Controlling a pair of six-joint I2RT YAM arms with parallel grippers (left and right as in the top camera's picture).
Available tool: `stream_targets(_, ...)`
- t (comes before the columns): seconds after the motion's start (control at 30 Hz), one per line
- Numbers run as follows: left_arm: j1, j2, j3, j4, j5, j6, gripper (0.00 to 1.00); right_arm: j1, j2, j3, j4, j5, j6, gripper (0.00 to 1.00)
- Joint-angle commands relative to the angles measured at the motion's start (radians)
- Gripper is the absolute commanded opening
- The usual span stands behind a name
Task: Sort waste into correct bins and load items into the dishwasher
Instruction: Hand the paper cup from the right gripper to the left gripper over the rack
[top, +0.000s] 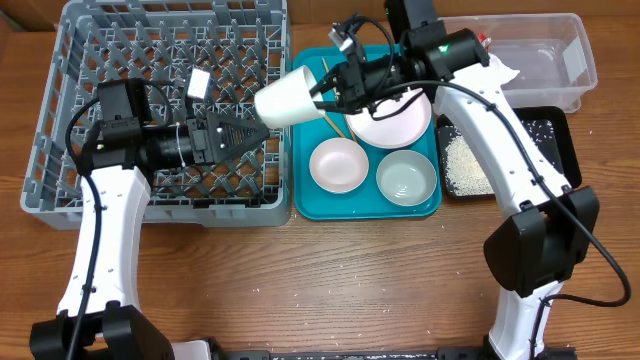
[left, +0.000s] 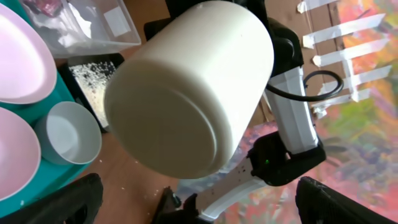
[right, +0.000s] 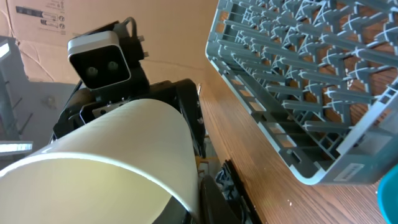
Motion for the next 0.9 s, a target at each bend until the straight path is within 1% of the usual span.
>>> stream_targets(0.0, 0.006, 0.005, 0.023, 0.004, 0.047, -0.057, 1.00, 0.025, -0.003, 0.001, 0.010, 0.035, 0.058, 0.04)
stream_targets(0.1, 0.007, 0.005, 0.023, 0.005, 0.046, -0.119, 1.00, 0.048, -0.003, 0.001, 0.006, 0.058, 0.069, 0.04)
stream_targets(0.2, 0.007, 0.005, 0.023, 0.005, 0.046, -0.216, 1.00, 0.069, -0.003, 0.001, 0.011, 0.090, 0.094, 0.04)
stream_targets(0.27, 0.007, 0.005, 0.023, 0.005, 0.045, -0.248, 0.98, 0.077, -0.002, 0.001, 0.014, 0.090, 0.099, 0.04)
stream_targets(0.47, 0.024, 0.005, 0.023, 0.011, 0.029, -0.286, 0.98, 0.103, -0.002, 0.001, 0.019, 0.090, 0.120, 0.04)
stream_targets(0.57, 0.045, 0.005, 0.023, 0.013, 0.031, -0.326, 0.92, 0.107, -0.002, 0.001, 0.019, 0.091, 0.120, 0.04)
stream_targets(0.7, 0.068, 0.005, 0.023, 0.015, 0.035, -0.332, 0.86, 0.107, -0.002, 0.001, 0.015, 0.091, 0.120, 0.04)
stream_targets(0.87, 0.084, 0.005, 0.023, 0.016, 0.035, -0.343, 0.85, 0.115, -0.002, 0.001, 0.011, 0.091, 0.119, 0.04)
